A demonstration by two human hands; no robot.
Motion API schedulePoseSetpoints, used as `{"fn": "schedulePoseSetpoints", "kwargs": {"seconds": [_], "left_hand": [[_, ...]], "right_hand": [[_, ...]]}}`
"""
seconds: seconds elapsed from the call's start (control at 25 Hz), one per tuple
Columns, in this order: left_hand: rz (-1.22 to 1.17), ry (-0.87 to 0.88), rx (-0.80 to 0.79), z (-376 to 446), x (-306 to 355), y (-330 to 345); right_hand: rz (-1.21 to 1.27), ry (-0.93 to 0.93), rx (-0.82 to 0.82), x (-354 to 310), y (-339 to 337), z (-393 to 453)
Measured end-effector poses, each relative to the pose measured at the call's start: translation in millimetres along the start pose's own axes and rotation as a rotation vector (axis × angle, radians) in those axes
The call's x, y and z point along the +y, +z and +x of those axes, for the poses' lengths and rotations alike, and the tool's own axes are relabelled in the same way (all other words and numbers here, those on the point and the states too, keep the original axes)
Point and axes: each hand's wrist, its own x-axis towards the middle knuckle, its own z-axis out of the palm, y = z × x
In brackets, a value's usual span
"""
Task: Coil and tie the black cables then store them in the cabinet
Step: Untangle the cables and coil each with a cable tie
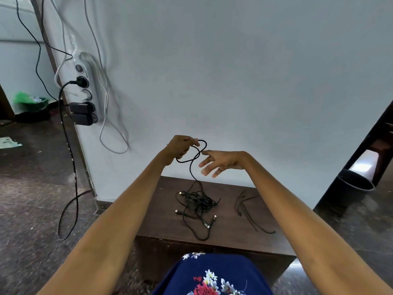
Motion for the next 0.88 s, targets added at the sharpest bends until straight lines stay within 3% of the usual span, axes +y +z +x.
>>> {"fn": "schedulePoseSetpoints", "kwargs": {"seconds": [0.16, 0.36, 0.52, 0.64, 0.76, 0.88], "left_hand": [[0.148, -0.043, -0.216, -16.4, 16.1, -6.0], [0.114, -0.039, -0.320, -32.9, 33.1, -0.7], [-0.124, -0.025, -0.343, -49.3, 21.0, -6.4], [-0.272, -0.054, -0.243, -61.7, 4.6, -18.4], [-0.300, -0.091, -0.222, -74.4, -14.4, -36.3], [-0.261, -0.084, -0.233, -80.5, -21.6, -34.9]], "right_hand": [[-0.098, -0.133, 0.398, -11.6, 10.5, -13.1], [-0.216, -0.249, 0.373, -20.6, 29.2, -16.3], [-0.055, -0.323, 0.426, -15.2, 45.5, -21.0], [0.353, -0.366, 0.658, -7.6, 45.3, -24.9], [0.750, -0.242, 0.852, 8.4, 30.0, -35.1], [0.450, 0.023, 0.649, 27.1, 33.4, -43.7]]}}
